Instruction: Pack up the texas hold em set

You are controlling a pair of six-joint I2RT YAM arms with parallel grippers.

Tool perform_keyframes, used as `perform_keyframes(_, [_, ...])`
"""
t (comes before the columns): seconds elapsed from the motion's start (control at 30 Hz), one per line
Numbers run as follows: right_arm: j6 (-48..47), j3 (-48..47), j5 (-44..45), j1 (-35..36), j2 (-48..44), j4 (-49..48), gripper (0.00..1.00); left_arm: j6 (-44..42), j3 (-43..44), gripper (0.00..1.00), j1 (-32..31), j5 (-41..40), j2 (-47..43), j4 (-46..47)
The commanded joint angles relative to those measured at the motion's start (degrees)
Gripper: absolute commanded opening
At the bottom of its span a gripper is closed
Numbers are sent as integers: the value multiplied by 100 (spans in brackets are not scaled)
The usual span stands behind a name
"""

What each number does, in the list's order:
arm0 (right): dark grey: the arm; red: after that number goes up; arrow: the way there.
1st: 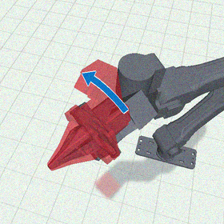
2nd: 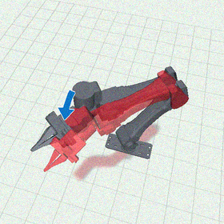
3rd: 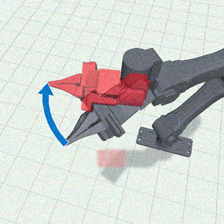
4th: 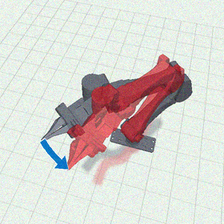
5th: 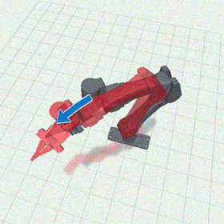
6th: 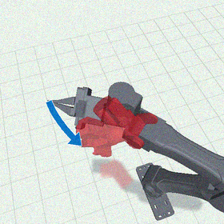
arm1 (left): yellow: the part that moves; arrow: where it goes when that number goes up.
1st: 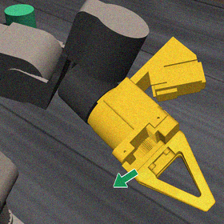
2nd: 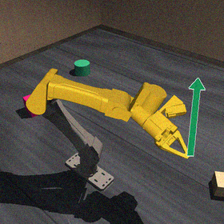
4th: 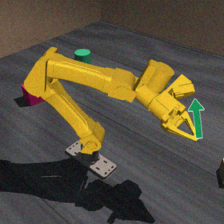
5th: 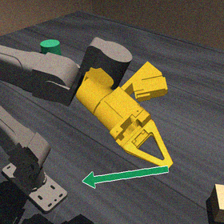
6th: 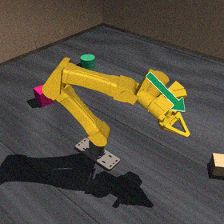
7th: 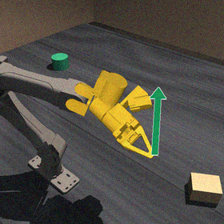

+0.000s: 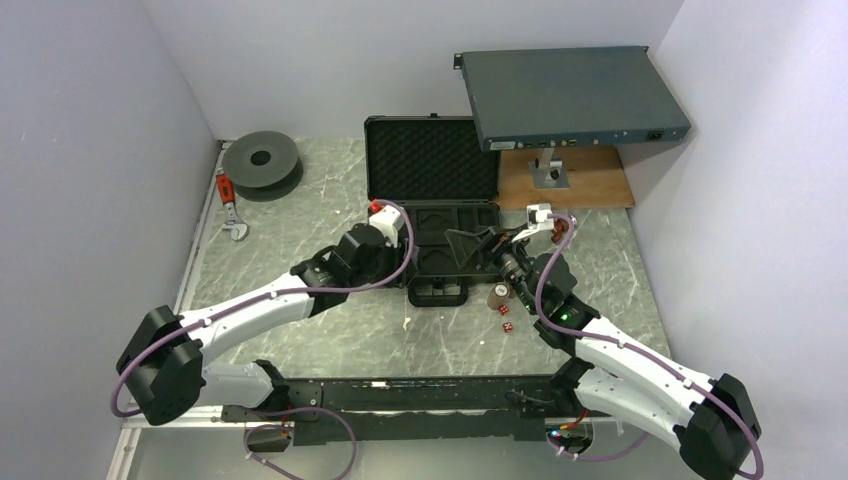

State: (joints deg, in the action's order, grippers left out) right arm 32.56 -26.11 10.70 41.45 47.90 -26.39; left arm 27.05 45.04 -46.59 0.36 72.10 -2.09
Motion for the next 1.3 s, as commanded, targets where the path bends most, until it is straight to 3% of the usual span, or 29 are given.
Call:
perform_keyframes(0.0, [-139,-204,178,27,-27,-167,99,310,512,0,-19,-1196,-255,-653])
perform_keyframes(0.27, [-195,-204,189,22,-17,-156,100,579,1149,0,-16,-2303,150,-1922])
perform_keyframes(0.57, [-215,-225,228,19,-64,-61,100,504,1901,0,45,-2651,809,-2560])
perform_keyframes(1.27, [-254,-96,357,100,-158,-206,100,55,2195,0,681,-1718,1916,-2148])
